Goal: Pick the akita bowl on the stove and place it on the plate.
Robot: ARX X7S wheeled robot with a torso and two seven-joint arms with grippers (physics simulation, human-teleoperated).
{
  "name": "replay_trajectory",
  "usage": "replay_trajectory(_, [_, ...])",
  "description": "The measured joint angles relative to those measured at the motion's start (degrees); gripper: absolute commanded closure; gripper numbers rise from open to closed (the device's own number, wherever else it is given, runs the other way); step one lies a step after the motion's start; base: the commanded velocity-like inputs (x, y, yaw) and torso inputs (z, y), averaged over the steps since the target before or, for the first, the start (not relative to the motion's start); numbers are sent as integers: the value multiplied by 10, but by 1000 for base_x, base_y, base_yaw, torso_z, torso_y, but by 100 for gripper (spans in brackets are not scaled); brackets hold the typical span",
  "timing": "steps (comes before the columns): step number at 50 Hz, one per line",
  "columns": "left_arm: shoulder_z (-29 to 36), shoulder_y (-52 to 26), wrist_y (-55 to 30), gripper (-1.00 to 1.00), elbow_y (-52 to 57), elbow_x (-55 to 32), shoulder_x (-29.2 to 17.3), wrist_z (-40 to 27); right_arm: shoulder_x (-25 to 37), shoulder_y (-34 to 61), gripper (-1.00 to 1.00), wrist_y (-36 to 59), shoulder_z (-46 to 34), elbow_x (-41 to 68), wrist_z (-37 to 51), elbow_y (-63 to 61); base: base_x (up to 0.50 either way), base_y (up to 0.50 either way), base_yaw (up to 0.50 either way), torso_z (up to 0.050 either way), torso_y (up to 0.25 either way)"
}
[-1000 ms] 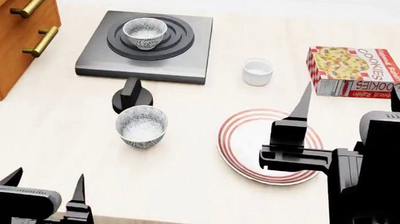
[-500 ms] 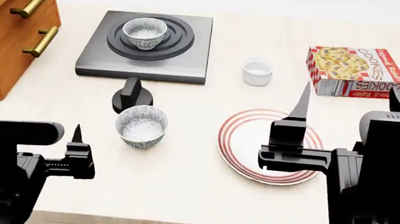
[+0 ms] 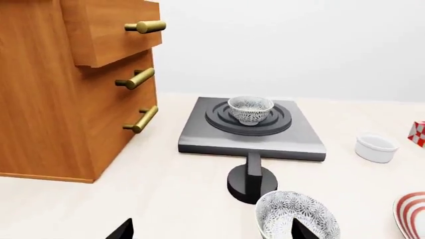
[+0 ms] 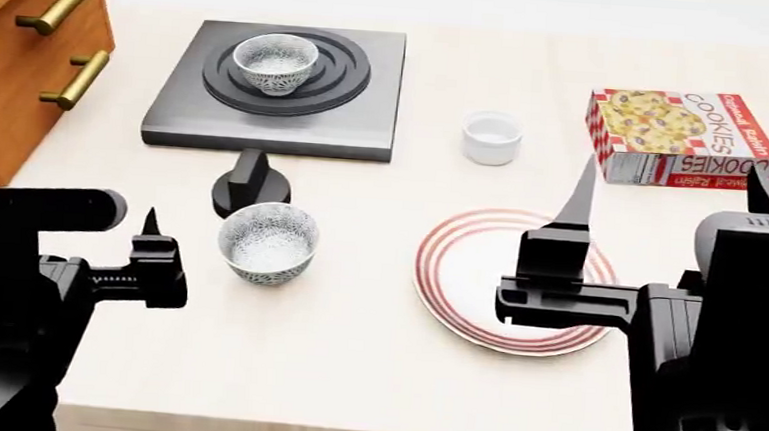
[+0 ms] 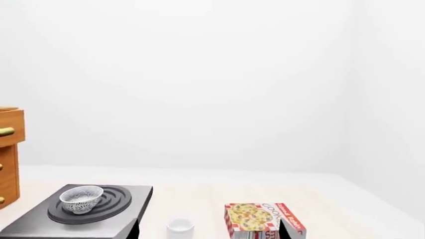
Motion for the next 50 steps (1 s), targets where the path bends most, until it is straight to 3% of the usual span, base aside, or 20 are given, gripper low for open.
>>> replay_trajectory(39, [8,-7,-6,-100,3,-17,-8,-9,6,0,-100,-4,-1,8,11,3,0,-241,0,0,0])
replay_trajectory(50, [12,-7,-7,-100,5,-21,-10,-11,7,-1,-100,-6,0,9,14,3,0,-18,0,0,0])
